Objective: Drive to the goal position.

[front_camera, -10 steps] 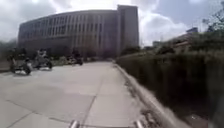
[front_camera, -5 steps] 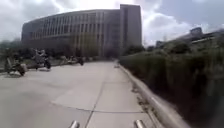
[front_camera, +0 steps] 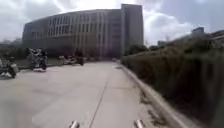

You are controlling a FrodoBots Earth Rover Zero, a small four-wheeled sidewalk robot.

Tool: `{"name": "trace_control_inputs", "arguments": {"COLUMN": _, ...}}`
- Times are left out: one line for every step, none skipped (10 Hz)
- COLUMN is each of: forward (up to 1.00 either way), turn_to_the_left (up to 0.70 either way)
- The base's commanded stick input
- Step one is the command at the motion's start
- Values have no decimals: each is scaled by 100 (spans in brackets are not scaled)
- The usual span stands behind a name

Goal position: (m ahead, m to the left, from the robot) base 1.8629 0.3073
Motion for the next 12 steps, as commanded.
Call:
{"name": "trace_control_inputs", "arguments": {"forward": 100, "turn_to_the_left": 0}}
{"name": "trace_control_inputs", "arguments": {"forward": 100, "turn_to_the_left": 0}}
{"name": "trace_control_inputs", "arguments": {"forward": 100, "turn_to_the_left": 0}}
{"name": "trace_control_inputs", "arguments": {"forward": 100, "turn_to_the_left": 0}}
{"name": "trace_control_inputs", "arguments": {"forward": 100, "turn_to_the_left": 0}}
{"name": "trace_control_inputs", "arguments": {"forward": 100, "turn_to_the_left": 0}}
{"name": "trace_control_inputs", "arguments": {"forward": 100, "turn_to_the_left": 0}}
{"name": "trace_control_inputs", "arguments": {"forward": 100, "turn_to_the_left": 0}}
{"name": "trace_control_inputs", "arguments": {"forward": 100, "turn_to_the_left": 0}}
{"name": "trace_control_inputs", "arguments": {"forward": 100, "turn_to_the_left": 0}}
{"name": "trace_control_inputs", "arguments": {"forward": 100, "turn_to_the_left": -5}}
{"name": "trace_control_inputs", "arguments": {"forward": 100, "turn_to_the_left": -27}}
